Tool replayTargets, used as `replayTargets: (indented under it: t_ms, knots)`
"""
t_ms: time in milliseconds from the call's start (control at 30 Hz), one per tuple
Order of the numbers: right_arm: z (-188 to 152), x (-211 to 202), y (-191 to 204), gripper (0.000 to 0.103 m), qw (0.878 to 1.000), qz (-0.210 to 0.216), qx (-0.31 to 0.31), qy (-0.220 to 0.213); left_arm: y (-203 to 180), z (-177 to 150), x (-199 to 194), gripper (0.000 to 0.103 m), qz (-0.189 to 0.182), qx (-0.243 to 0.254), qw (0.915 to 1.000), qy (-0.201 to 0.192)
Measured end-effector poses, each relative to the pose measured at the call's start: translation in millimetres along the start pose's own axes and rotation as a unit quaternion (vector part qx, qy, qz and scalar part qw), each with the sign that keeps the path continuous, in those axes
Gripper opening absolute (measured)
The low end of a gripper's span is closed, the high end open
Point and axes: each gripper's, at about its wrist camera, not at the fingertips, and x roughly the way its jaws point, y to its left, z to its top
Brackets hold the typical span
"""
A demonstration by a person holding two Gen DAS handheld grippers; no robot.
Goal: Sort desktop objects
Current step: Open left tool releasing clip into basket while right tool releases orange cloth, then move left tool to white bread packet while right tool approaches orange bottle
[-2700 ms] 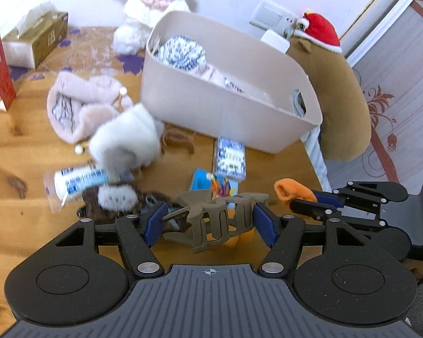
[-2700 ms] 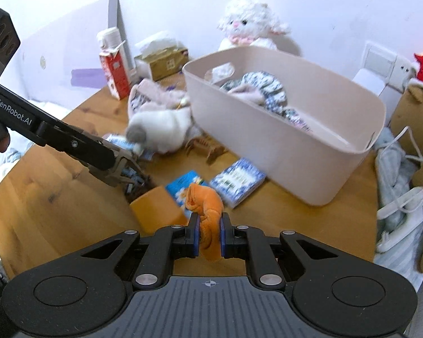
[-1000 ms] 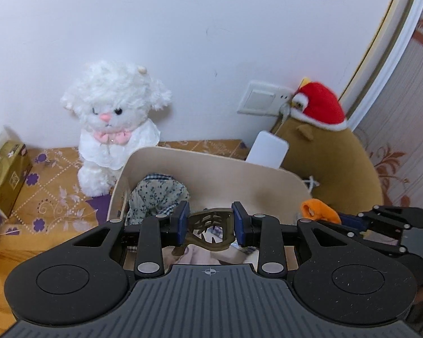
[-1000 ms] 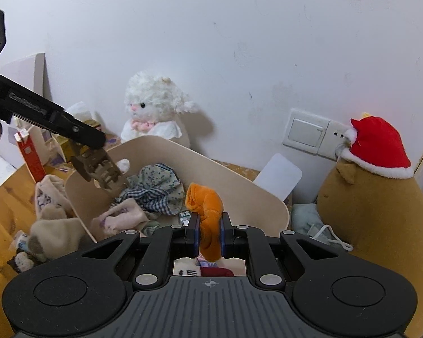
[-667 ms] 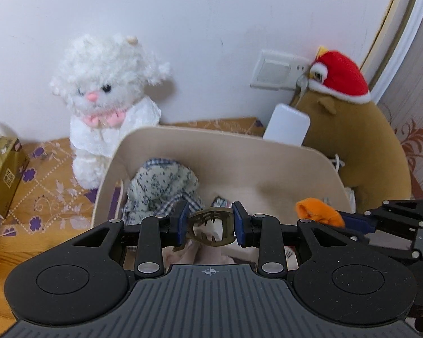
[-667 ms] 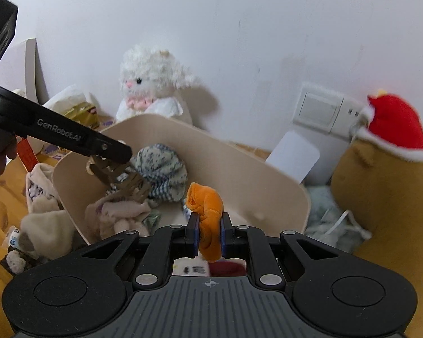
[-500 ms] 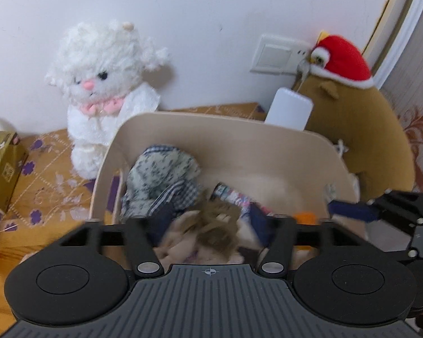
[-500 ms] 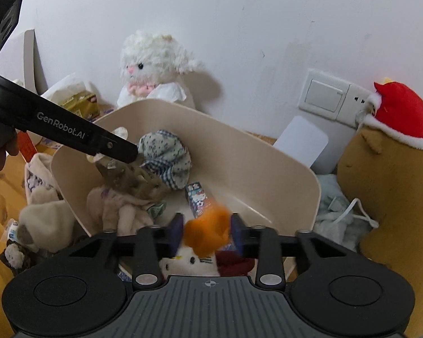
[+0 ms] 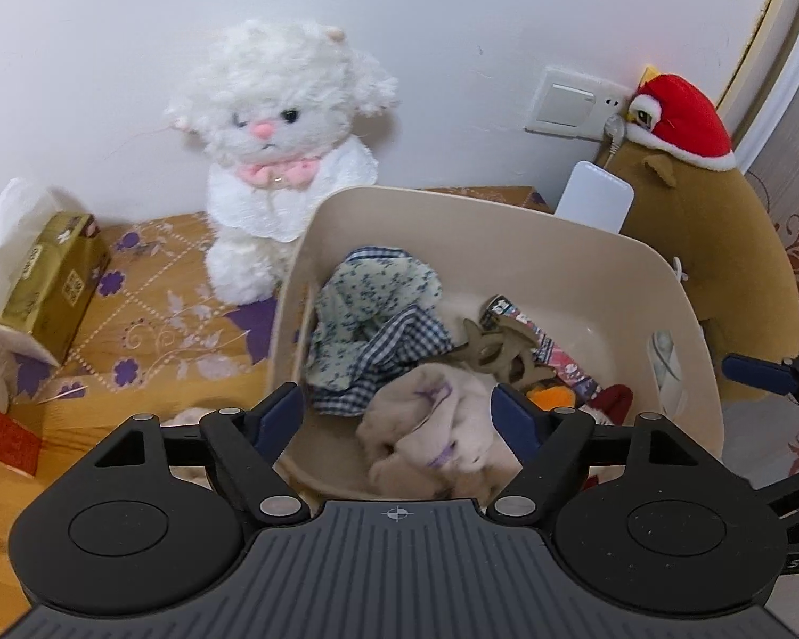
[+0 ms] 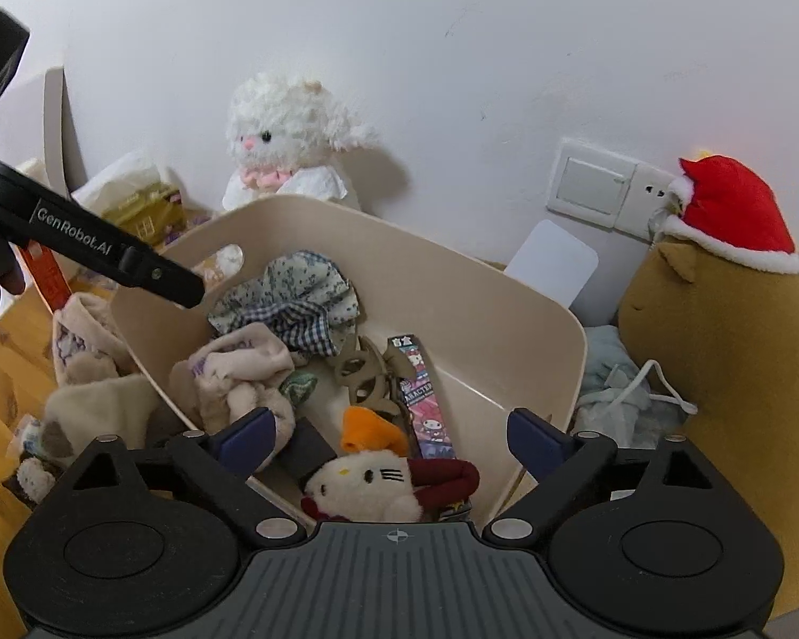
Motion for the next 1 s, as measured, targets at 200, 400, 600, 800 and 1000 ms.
replayTargets:
  t_ms: [200, 400, 600, 800, 1000]
  knots:
    - [-13, -14, 11, 0.103, 0.999, 0.013, 0.035, -0.012, 25, -16, -20, 0.081, -0.005, -0.029, 0.9995, -0.010]
    - [-28, -19, 36, 0.103, 0.998, 0.021, 0.053, -0.007, 46, -38, -29, 0.081, 0.014, -0.030, 0.9994, 0.003]
    - [-42, -19, 64, 0.103, 0.999, 0.027, 0.046, 0.005, 69, -65, -33, 0.081, 0.029, -0.034, 0.9988, 0.021]
    - [-57, -17, 90, 0.103, 0.998, 0.023, 0.047, 0.016, 88, -94, -32, 0.081, 0.036, -0.029, 0.9976, 0.051]
    - [-77, -7, 116, 0.103, 0.996, 0.012, 0.065, 0.054, 100, -122, -30, 0.081, 0.030, -0.021, 0.9964, 0.077]
